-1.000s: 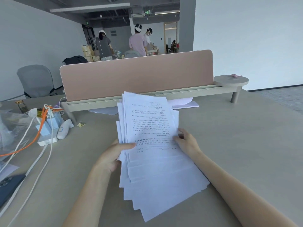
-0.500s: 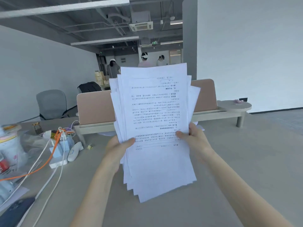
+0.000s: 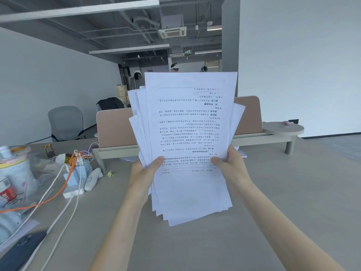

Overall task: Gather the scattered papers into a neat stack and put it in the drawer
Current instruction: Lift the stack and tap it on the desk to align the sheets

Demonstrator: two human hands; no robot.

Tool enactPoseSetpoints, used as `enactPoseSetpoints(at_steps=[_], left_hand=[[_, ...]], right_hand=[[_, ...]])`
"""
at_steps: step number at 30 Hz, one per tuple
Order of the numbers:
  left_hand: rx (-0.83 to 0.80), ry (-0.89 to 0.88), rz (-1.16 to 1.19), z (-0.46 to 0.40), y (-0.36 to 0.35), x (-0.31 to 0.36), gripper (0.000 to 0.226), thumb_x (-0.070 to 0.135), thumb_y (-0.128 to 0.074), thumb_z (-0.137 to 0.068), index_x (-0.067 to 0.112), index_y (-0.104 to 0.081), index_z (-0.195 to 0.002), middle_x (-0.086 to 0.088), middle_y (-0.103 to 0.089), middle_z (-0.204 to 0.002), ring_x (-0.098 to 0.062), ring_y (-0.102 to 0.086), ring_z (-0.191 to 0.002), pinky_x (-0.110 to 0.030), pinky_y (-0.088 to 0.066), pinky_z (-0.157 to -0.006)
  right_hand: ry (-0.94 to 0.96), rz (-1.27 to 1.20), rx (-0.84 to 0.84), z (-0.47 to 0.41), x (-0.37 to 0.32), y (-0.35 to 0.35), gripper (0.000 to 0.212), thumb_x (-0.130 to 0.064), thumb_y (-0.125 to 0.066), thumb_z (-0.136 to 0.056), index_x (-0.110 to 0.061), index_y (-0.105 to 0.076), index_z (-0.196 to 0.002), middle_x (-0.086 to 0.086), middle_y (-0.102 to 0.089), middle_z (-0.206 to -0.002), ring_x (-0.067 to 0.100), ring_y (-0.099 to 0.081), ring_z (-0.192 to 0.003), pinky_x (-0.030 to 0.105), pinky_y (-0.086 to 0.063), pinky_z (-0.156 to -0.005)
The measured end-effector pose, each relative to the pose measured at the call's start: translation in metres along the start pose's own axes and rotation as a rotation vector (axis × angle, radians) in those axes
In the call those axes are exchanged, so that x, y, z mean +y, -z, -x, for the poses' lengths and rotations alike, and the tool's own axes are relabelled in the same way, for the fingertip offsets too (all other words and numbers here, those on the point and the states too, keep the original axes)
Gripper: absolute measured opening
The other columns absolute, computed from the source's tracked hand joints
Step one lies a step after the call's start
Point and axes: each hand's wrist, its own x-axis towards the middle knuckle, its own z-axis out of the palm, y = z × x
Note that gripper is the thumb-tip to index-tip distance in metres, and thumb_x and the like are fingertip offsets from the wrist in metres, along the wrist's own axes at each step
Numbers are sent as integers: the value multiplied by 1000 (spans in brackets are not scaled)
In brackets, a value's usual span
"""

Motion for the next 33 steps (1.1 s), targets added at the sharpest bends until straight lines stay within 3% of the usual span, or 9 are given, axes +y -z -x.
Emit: enactPoseSetpoints(at_steps=[5, 10, 13, 15, 18, 22, 33], left_hand=[[11, -54, 1, -8, -7, 17, 13, 18, -76, -86, 30, -74, -91, 14, -80, -92, -13, -73, -98, -34, -55, -86], [-28, -52, 7, -12, -10, 31, 12, 21, -77, -85, 28, -73, -93, 13, -80, -89, -10, -76, -89, -32, -57, -79], [-54, 4, 18, -8, -8, 25, 18, 23, -81, -80, 23, -75, -97, 6, -80, -98, -11, -77, -89, -32, -58, -79], [-77, 29, 19, -6, -8, 19, 25, 23, -82, -79, 22, -75, -103, 6, -80, -103, -13, -76, -95, -34, -57, -84], [-79, 49, 40, -2, -8, 15, 16, 18, -79, -83, 23, -75, -98, 6, -80, -100, -11, -77, -89, -31, -56, -77], [-82, 58, 50, 0, -7, 15, 15, 17, -78, -84, 21, -76, -98, 4, -81, -97, -14, -77, -89, -34, -57, -78], [-115, 20, -1, -8, -8, 28, 20, 22, -82, -78, 22, -77, -98, 5, -81, -99, -15, -76, -94, -37, -57, -86]], right_hand=[[26, -42, 35, -2, -4, 1, 35, -1, -60, -93, -31, -61, -111, -6, -73, -121, 18, -68, -115, 47, -52, -103], [48, -140, 20, 0, -7, 3, 40, -2, -62, -93, -19, -58, -129, -3, -72, -126, 20, -68, -117, 46, -52, -103], [48, -169, -16, 4, -6, 4, 41, -5, -66, -93, -18, -58, -130, -3, -72, -126, 19, -68, -118, 44, -53, -101], [48, -159, -26, 7, -6, 4, 38, -9, -66, -93, -21, -59, -129, -7, -74, -123, 15, -70, -114, 41, -55, -97], [59, -131, -36, 9, -8, 4, 32, -15, -68, -94, -23, -60, -123, -10, -75, -116, 11, -72, -109, 35, -55, -89], [73, -99, -29, 7, -13, 3, 24, -22, -72, -91, -28, -64, -112, -5, -77, -115, 17, -73, -107, 45, -58, -94], [128, -97, -50, -4, -35, 3, 50, -31, -79, -82, -19, -60, -128, 0, -75, -121, 21, -73, -110, 52, -56, -97]])
